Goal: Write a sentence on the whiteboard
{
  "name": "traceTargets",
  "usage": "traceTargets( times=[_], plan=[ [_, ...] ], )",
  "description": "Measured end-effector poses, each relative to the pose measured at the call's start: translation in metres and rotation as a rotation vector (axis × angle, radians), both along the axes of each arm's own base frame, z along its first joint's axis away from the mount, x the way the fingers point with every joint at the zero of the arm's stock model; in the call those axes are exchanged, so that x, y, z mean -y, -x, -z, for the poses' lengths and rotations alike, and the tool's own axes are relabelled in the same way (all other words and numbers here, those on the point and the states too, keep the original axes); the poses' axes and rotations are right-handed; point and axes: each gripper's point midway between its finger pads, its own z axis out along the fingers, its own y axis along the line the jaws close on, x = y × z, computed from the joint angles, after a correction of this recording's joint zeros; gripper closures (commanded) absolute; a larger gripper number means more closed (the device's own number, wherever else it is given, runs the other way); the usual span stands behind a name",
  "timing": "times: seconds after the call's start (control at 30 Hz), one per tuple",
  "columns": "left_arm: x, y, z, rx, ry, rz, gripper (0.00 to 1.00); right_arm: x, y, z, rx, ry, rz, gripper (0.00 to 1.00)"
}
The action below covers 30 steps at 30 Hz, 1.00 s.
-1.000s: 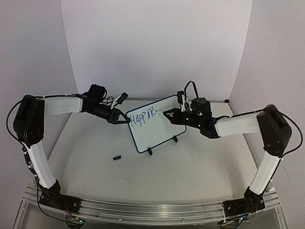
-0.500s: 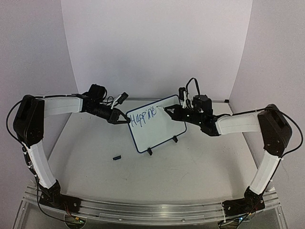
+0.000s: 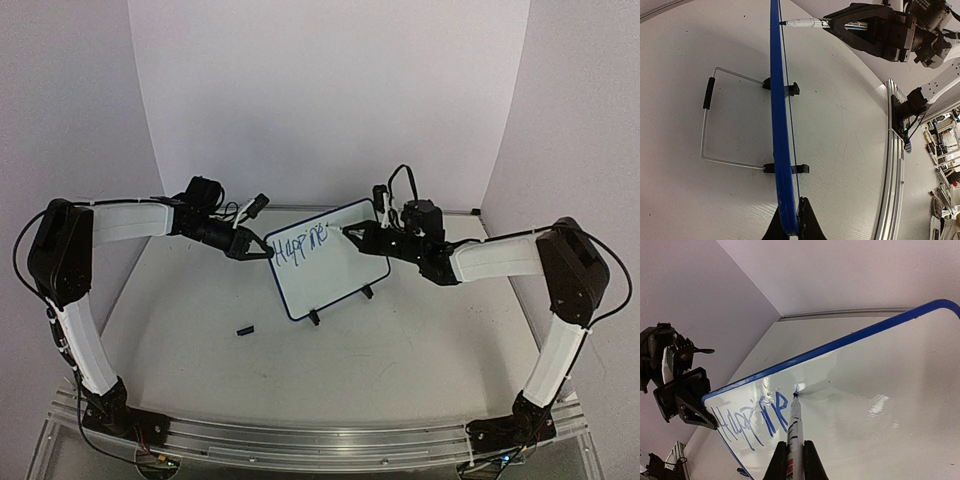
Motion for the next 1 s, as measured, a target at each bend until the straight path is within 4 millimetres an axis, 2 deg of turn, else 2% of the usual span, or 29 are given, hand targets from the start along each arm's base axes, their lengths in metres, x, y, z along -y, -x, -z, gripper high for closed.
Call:
traceTargets(
  times=[0.33, 1.0],
  plan=[
    [0.0, 0.0, 0.0, 0.0, -0.001, -0.001, 1.0, 0.002, 0.007, 0.013, -0.028, 0.008, -0.013, 1.0],
    [0.0, 0.0, 0.001, -0.001, -0.003, -0.004, 1.0, 0.013, 0.009, 0.027, -0.046, 0.028, 0.037, 1.0]
  ],
)
